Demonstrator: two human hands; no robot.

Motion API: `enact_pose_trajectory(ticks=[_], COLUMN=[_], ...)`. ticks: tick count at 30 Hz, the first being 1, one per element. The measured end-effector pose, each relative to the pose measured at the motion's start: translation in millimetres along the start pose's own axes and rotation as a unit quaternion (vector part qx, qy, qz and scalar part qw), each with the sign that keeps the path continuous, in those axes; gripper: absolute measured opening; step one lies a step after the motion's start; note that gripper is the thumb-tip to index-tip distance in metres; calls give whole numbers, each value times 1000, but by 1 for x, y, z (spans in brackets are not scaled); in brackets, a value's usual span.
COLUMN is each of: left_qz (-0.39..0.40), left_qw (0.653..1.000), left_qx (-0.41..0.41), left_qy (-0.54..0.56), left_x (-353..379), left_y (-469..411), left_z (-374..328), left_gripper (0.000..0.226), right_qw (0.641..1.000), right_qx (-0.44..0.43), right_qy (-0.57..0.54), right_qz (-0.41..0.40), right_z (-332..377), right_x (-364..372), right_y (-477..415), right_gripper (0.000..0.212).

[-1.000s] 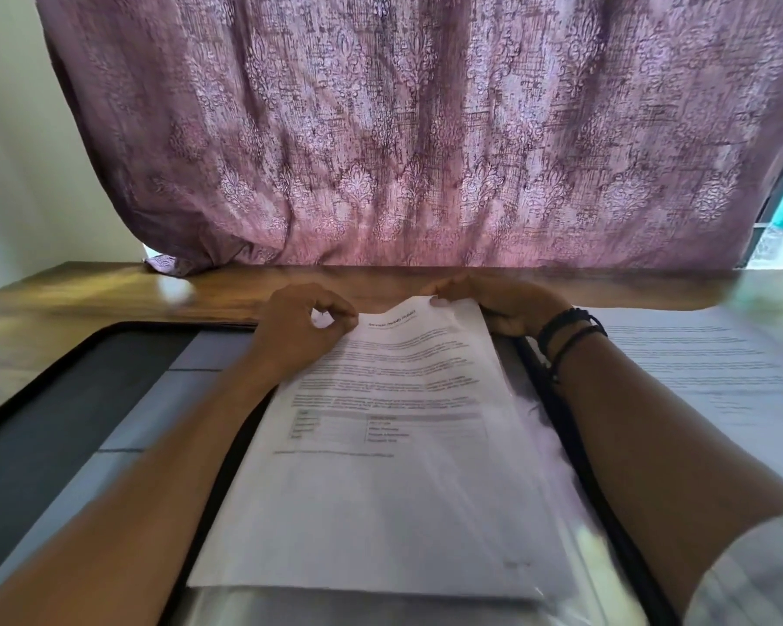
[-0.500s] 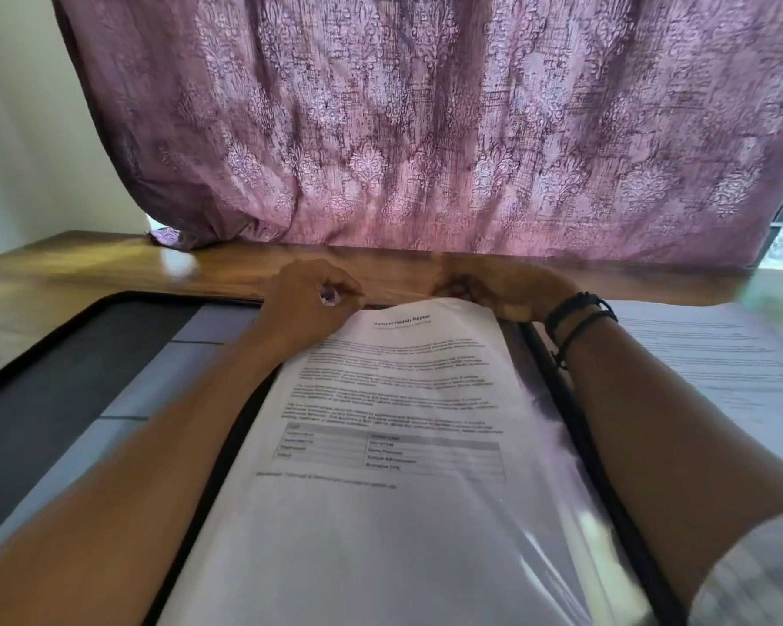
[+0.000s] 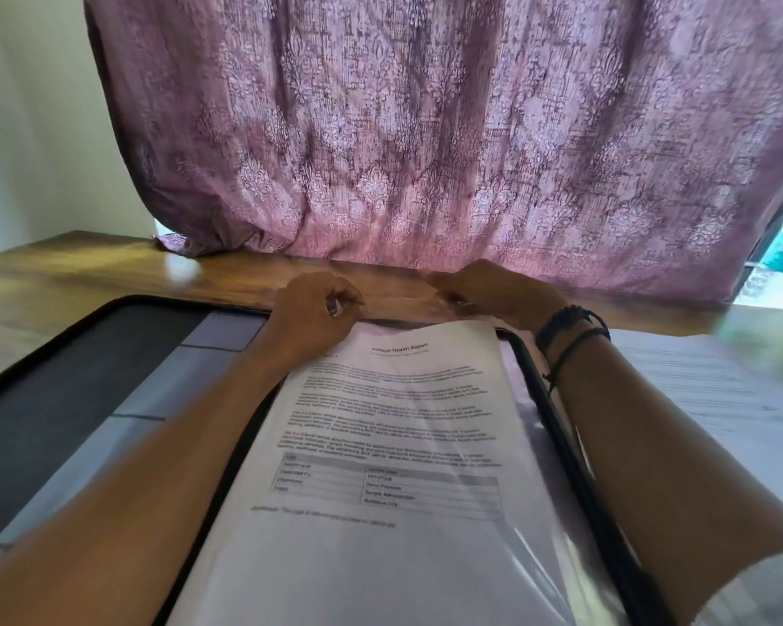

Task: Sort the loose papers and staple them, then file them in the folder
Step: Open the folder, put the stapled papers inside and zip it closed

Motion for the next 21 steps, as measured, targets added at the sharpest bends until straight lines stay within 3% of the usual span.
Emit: enact_pose_trajectory(ticks=[3, 9, 12, 14, 15, 21], left_qz=[-13, -55, -49, -40, -40, -99], left_qw=[1000, 996, 996, 997, 997, 994], left_qx=[-16, -40, -53, -63, -59, -33], left_qy=[2, 49, 46, 37, 35, 44], left_x=[-1, -10, -9, -7, -6, -17], left_y=[0, 3, 3, 5, 6, 3], left_z=[2, -5, -2, -1, -3, -18], left_gripper=[12, 4, 19, 4, 9, 17], right_qw=[996, 977, 968, 964, 960, 914], right_qx=[-12, 24, 70, 84, 87, 76], right_qy=[-60, -150, -230, -251, -266, -386], right_qz=[-62, -149, -76, -19, 3, 103], right_z=[-1, -8, -16, -25, -30, -45], right_x=[-11, -31, -20, -8, 0, 25], right_y=[14, 70, 89, 96, 97, 87], right_gripper=[28, 44, 56, 76, 81, 84])
Point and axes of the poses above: each hand's wrist, its own y-axis away from the middle knuckle, its own x-axis out of the palm, z = x × y, the point moved 5 cm from there along -y, towards the middle knuckle, and after that the axes turned 4 degrees about -z, right-handed, at the moved point
